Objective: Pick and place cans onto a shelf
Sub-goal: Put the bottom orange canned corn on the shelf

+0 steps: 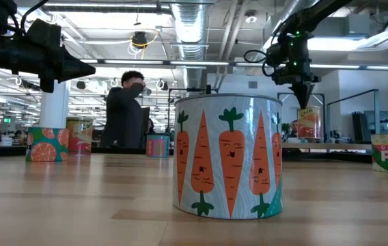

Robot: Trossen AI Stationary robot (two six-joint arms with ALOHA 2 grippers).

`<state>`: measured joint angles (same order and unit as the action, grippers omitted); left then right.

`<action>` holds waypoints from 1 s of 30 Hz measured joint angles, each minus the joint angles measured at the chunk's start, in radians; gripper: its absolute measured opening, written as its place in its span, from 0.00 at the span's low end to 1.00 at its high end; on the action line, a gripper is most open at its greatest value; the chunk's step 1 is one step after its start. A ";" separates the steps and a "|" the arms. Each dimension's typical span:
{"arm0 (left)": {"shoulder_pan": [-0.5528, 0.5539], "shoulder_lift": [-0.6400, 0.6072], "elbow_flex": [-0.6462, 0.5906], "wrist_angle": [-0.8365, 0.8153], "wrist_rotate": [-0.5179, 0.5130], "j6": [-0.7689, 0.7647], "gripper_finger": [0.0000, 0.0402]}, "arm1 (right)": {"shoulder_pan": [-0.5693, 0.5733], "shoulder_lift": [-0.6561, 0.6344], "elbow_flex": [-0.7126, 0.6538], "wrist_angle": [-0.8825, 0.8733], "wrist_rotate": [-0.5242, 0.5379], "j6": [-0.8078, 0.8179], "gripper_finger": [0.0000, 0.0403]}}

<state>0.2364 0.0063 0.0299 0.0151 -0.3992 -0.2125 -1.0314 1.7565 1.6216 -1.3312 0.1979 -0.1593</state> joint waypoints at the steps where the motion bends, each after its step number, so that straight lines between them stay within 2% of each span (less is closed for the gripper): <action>1: 0.000 0.000 0.000 0.000 0.000 0.005 0.00 | 0.003 -0.001 -0.008 0.000 -0.011 0.002 0.00; 14: 0.000 0.000 0.000 0.001 -0.006 0.017 0.00 | 0.010 -0.002 -0.048 0.031 -0.013 0.005 0.03; 30: 0.001 0.000 0.000 0.001 -0.006 0.016 0.00 | -0.013 -0.001 -0.048 0.003 -0.013 0.035 0.19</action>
<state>0.2373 0.0065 0.0299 0.0158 -0.4049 -0.1963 -1.0443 1.7554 1.5738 -1.3277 0.1845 -0.1247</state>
